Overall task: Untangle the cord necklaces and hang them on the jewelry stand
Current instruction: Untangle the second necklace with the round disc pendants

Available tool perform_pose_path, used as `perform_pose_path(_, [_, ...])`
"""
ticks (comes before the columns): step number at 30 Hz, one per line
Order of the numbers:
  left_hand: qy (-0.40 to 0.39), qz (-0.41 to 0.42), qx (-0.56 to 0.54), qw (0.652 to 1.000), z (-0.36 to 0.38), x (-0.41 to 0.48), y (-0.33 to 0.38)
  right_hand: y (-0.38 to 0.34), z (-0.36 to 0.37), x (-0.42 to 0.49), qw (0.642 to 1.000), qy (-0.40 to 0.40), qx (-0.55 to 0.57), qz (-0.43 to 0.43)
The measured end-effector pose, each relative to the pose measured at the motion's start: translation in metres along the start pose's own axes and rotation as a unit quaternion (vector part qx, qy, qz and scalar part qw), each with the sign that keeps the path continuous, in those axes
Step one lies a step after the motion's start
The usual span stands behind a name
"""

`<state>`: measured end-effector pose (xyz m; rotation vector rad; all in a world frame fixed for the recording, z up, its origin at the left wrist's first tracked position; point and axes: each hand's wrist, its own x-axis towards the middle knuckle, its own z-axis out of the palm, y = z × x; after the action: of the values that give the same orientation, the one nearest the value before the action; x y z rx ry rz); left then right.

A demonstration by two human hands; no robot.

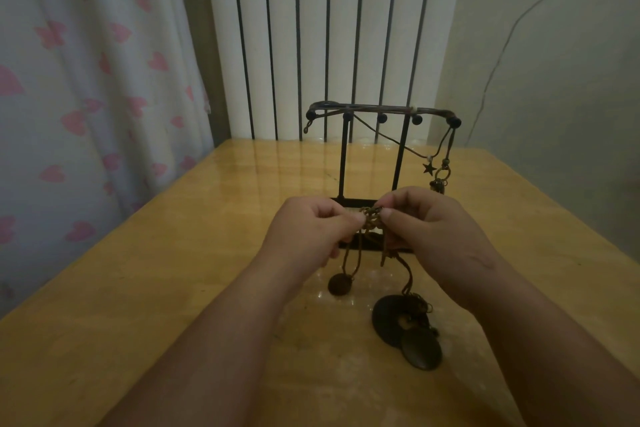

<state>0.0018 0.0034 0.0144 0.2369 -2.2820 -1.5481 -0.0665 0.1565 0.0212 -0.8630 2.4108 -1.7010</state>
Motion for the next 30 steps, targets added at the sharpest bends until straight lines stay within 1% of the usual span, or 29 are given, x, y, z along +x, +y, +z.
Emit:
perform_pose_path(5, [-0.022,-0.014,-0.002,1.000,0.0005,0.0004,-0.0018,-0.0012,0.0005,-0.0002,0.999,-0.014,0.024,0.024])
perform_pose_path(9, [-0.031,-0.035,-0.054,0.997,-0.0006,0.0024,-0.0041,-0.0015,0.0002,-0.0010,0.999,-0.013,0.044,0.030])
perform_pose_path(16, [-0.059,-0.045,-0.104,0.992,-0.0004,0.0028,-0.0051,-0.0010,0.0004,-0.0010,0.996,-0.024,0.077,0.038])
perform_pose_path(21, [-0.041,-0.030,-0.126,0.991,0.0014,0.0038,-0.0057,-0.0004,0.0012,-0.0010,0.997,-0.019,0.064,0.033])
perform_pose_path(26, [-0.026,-0.024,-0.113,0.993,0.0022,0.0053,-0.0078,-0.0005,0.0031,-0.0004,0.999,-0.010,0.046,0.023])
perform_pose_path(30, [0.006,-0.024,-0.127,0.992,0.0033,0.0076,-0.0086,0.0005,0.0025,0.0001,0.999,-0.013,0.036,0.012])
